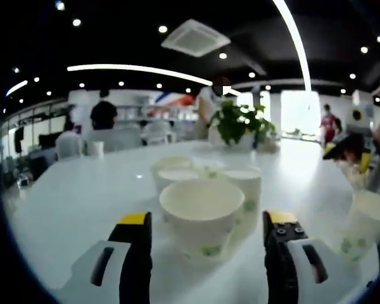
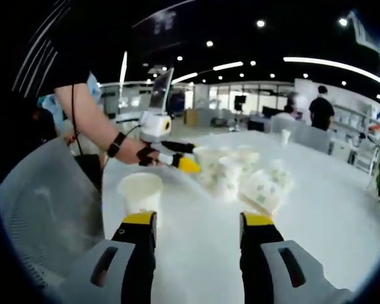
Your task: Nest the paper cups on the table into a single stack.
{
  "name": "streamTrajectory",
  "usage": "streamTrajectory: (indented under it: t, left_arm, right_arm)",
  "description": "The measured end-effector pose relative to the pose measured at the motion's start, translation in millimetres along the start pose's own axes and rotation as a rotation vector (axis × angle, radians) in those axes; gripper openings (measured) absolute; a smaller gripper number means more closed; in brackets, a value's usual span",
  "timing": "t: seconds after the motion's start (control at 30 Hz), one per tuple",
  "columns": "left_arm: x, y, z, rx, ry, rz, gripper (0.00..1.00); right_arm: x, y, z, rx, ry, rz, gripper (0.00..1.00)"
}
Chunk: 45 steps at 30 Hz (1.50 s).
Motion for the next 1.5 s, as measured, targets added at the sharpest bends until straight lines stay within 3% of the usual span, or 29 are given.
streamTrajectory:
  t: [0.23, 0.43, 0.5, 0.67, 1.1, 1.5]
  left_arm:
    - [-6.2, 13.5, 6.2, -0.035, 0.002, -0.052, 0.62]
    - [-11.8, 8.7, 8.7, -0.019, -0.009, -0.036, 0.59]
    - [-12.8, 3.5, 6.7, 0.002, -0.029, -0.012, 0.54]
    - [-12.6, 3.3, 0.7, -0.011, -0.064, -0.022, 0.45]
    - [-9.6, 1.9, -0.6, -0.003, -0.072, -0.027, 0.44]
    - [6.9, 16.0, -9.1, -0.015, -0.073, -0.023, 0.43]
  right_arm:
    - [1.4, -1.3, -1.1, -0.001, 0.001, 0.01, 0.49]
    - [-0.1, 0.0, 0.6, -0.011, 0.01, 0.003, 0.48]
    - [-0.6, -2.7, 0.3, -0.002, 0.009, 0.013, 0.48]
    - [-1.3, -2.0, 1.7, -0.005, 0.015, 0.009, 0.47]
    - [-3.9, -2.3, 6.0, 0.004, 0.028, 0.015, 0.46]
    - [-2.8, 1.0, 5.2, -0.005, 0.02, 0.009, 0.47]
Point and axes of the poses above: the point that each gripper's makers call its tool centre point, and the gripper's own axes: x roughly backward along the fingers, z roughly to its left, y roughly out of its top, the point moved 1 cm from there along x, roughly backward along the fingers, and after that the axes turned 1 degree about z, right-handed, at the moved point
